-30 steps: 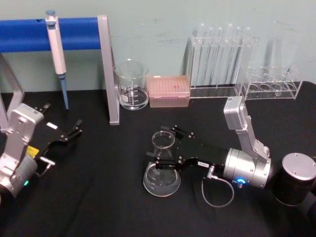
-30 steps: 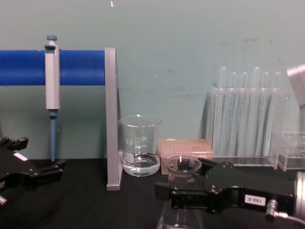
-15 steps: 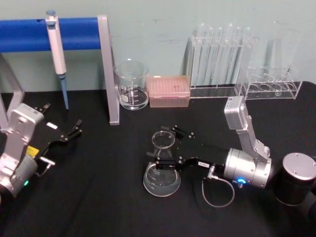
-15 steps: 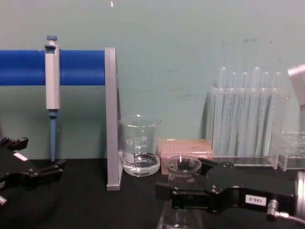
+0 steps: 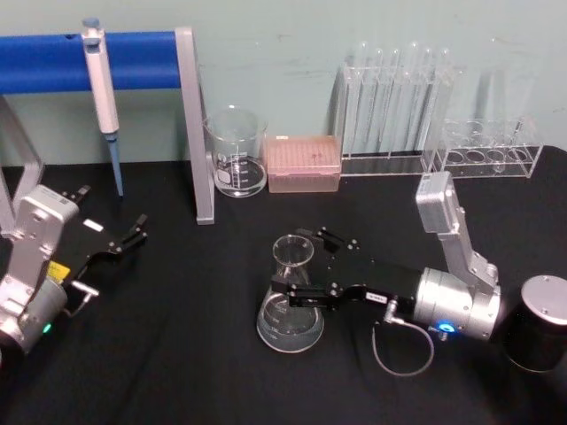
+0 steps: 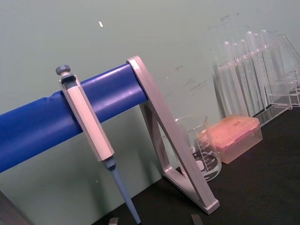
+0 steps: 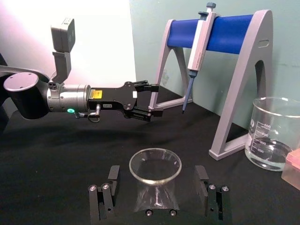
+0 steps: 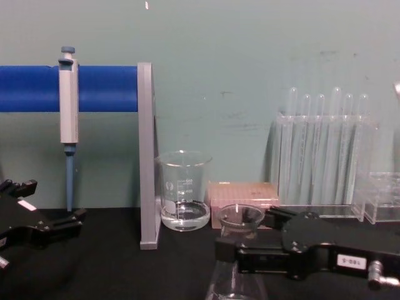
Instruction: Grasp the erlenmeyer flask with one hand, shake it three times, then place it back.
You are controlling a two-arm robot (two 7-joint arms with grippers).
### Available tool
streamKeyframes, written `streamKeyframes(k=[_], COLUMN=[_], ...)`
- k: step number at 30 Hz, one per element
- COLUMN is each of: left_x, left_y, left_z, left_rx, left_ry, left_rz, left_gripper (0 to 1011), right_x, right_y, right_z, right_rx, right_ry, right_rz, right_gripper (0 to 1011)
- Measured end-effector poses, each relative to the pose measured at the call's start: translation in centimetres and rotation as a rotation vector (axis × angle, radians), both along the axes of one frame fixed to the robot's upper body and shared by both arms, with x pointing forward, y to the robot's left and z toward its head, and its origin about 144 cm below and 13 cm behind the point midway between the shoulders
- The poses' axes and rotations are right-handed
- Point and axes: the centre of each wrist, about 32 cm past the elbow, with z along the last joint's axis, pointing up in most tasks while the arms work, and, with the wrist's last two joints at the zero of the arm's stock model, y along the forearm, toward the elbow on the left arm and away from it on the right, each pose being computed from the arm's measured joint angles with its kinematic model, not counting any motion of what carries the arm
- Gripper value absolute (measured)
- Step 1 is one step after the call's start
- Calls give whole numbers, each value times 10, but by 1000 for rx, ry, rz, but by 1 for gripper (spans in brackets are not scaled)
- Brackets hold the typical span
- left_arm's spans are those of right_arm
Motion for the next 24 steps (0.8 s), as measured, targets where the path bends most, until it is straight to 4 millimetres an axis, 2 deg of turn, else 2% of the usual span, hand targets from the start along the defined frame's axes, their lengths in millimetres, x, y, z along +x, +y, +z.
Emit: streamKeyframes(k=[17,24], left_x=[0,0], left_y=[0,0], left_z=[0,0], left_rx=[0,0], left_ry=[0,0], left_rz=[0,0], left_gripper=[1001,1001], right_x=[-21,-27], right_y=[-29,-48], right_z=[10,13], right_rx=[-27,-53], right_ry=[25,31], right_rz=[-50,-141], right_gripper=[1003,1003])
